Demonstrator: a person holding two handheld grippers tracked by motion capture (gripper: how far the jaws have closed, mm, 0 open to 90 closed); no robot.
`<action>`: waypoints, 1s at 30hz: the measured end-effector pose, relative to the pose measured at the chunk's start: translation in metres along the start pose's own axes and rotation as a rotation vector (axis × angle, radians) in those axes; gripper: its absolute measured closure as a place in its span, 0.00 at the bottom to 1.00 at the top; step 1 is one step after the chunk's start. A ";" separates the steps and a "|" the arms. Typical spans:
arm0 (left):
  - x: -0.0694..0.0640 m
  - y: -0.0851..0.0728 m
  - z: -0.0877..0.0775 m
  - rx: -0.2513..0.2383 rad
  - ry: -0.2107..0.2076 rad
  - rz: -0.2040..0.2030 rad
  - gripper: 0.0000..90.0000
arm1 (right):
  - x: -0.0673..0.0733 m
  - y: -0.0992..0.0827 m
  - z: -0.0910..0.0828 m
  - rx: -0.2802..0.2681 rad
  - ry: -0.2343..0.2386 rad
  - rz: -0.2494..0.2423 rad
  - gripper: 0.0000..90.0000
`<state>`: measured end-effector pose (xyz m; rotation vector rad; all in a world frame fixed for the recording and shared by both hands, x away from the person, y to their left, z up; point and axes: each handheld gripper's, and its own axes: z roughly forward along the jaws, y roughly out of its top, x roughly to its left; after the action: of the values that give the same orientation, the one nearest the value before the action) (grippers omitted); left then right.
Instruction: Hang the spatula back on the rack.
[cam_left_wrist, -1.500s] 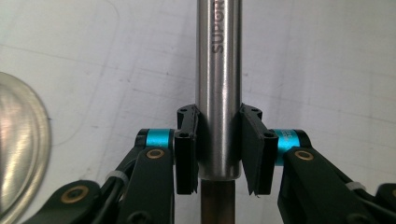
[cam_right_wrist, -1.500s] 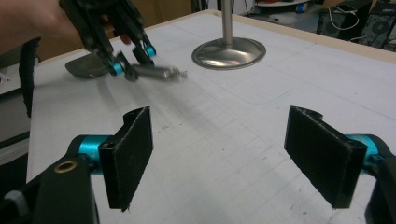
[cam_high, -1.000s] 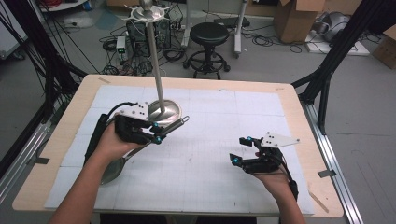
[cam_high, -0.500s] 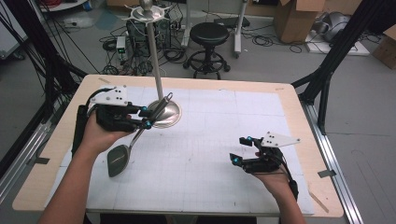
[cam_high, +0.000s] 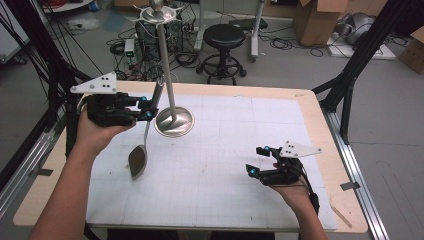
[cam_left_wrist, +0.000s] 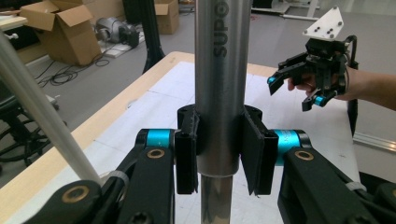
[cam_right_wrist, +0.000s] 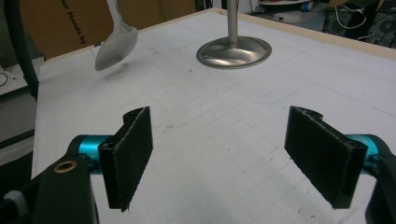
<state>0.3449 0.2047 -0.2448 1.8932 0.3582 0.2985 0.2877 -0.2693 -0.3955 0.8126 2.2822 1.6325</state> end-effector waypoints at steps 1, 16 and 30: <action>0.001 0.002 -0.001 -0.004 0.004 -0.004 0.77 | 0.000 0.000 0.001 0.001 -0.003 -0.004 0.25; 0.027 0.024 -0.025 -0.044 0.021 -0.058 0.77 | 0.003 0.002 0.000 -0.003 0.010 -0.014 0.25; 0.051 0.050 -0.044 -0.045 0.110 -0.070 0.77 | 0.000 0.001 0.001 -0.001 0.010 -0.006 0.23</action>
<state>0.3804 0.2461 -0.1816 1.8202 0.4868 0.3614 0.2881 -0.2681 -0.3948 0.7987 2.2877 1.6391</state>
